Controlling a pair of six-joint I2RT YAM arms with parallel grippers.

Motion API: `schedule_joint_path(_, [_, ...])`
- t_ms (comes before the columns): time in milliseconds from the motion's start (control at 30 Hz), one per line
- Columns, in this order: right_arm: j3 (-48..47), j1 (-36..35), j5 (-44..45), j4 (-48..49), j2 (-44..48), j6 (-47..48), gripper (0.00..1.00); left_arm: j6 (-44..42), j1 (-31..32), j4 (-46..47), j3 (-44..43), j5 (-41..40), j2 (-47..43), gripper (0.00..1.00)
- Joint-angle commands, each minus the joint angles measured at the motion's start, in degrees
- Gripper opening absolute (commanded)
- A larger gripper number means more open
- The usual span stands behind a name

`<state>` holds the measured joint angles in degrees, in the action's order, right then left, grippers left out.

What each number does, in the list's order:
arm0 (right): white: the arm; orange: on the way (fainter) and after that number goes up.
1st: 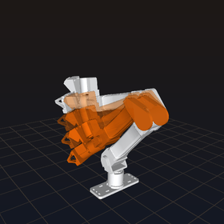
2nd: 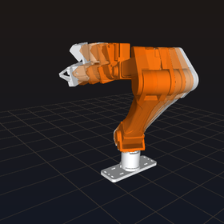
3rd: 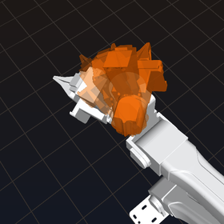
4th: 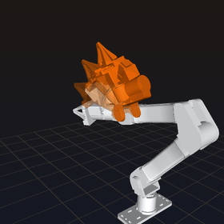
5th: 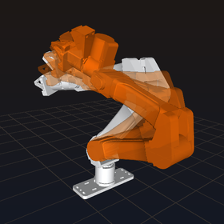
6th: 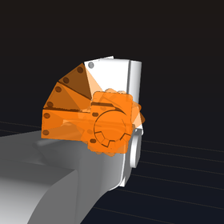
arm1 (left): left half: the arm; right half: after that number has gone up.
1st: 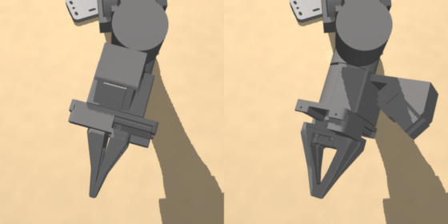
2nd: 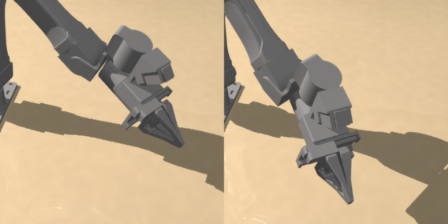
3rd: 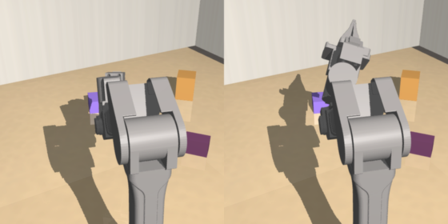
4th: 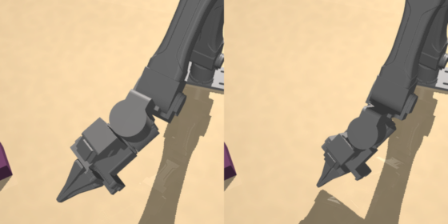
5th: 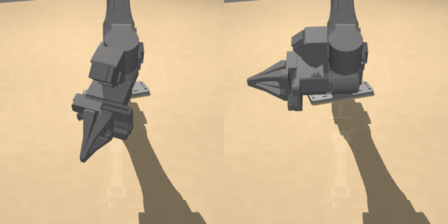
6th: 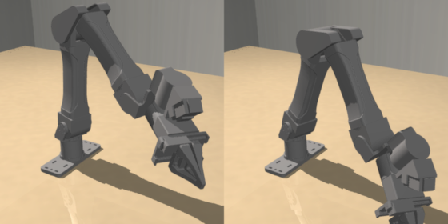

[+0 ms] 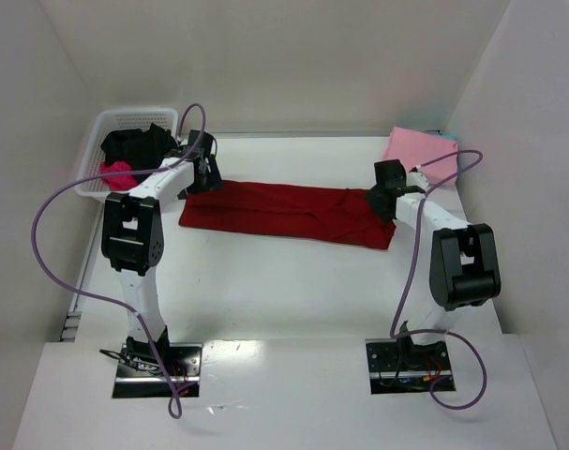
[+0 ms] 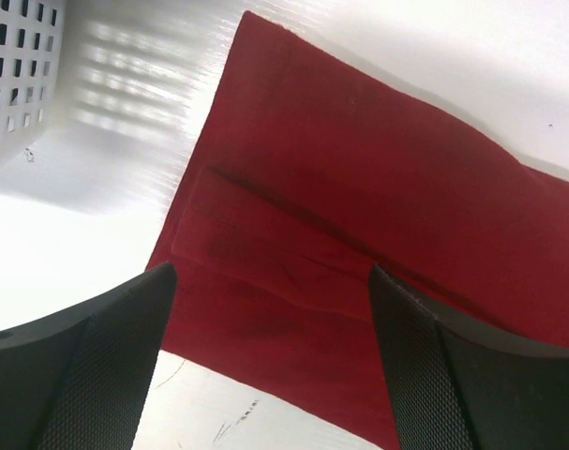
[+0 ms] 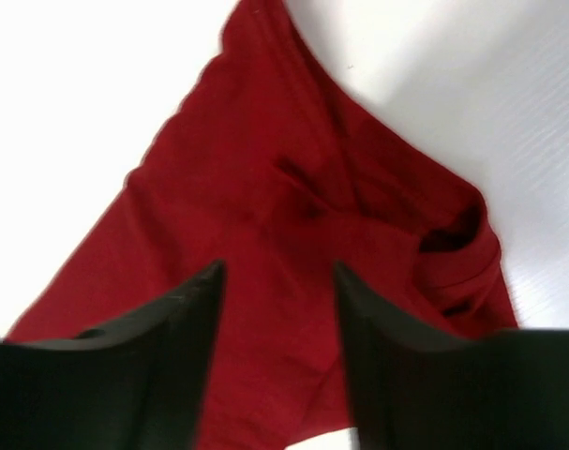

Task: Fold and stack the t-shirts
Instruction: Fold the other side of the tshirt into a rectangle

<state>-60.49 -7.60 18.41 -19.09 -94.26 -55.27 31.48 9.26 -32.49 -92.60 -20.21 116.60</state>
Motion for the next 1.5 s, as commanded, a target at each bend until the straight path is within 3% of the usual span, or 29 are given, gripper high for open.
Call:
schedule_joint_path(0, [-3.0,1.2,4.9,-1.0,0.0,-0.5,0.66,-0.5,0.1,1.6,0.0,0.3,-3.5,0.91])
schedule_joint_path(167, [-3.0,1.7,6.2,-1.0,1.8,-0.5,0.85,-1.6,0.1,1.6,-0.5,-0.2,-3.5,0.92])
schedule_joint_path(300, [-3.5,1.7,6.3,-0.1,3.8,1.8,0.86,-2.1,0.1,1.6,-1.0,0.3,-3.5,0.93])
schedule_joint_path(433, [-0.7,1.7,1.0,5.7,6.5,6.3,0.69,-2.7,0.1,2.2,-2.1,4.1,-4.1,0.95])
schedule_joint_path(467, [-0.7,1.7,0.1,5.7,7.1,6.8,0.5,-3.2,0.1,3.2,-2.1,5.4,-4.8,0.95])
schedule_joint_path(567, [-0.7,1.7,-1.8,5.1,6.5,8.2,0.15,-6.2,0.1,4.3,-2.1,9.5,-5.3,0.99])
schedule_joint_path(700, [-0.2,-0.5,-3.5,5.1,7.0,11.5,0.04,-11.3,0.1,5.1,-2.7,14.4,-5.9,0.99])
schedule_joint_path(833, [2.0,-2.8,-4.9,5.9,8.4,13.8,0.09,-14.6,0.1,6.1,-1.5,22.3,-6.4,0.99])
schedule_joint_path(1067, [8.2,-3.3,-6.5,5.8,11.5,12.6,0.14,-15.8,0.8,7.2,2.8,26.7,-7.6,0.99])
schedule_joint_path(1200, [9.6,-3.3,-7.9,5.1,13.6,12.1,0.15,-21.7,3.7,7.2,2.8,34.6,-8.7,0.99])
schedule_joint_path(1300, [11.8,-3.9,-8.6,4.5,14.9,12.1,0.15,-24.0,8.1,6.7,2.8,28.7,-8.8,0.99])
schedule_joint_path(1467, [13.6,-6.1,-9.8,4.5,15.9,10.4,0.27,-23.9,12.6,3.5,1.1,27.1,-6.1,0.99])
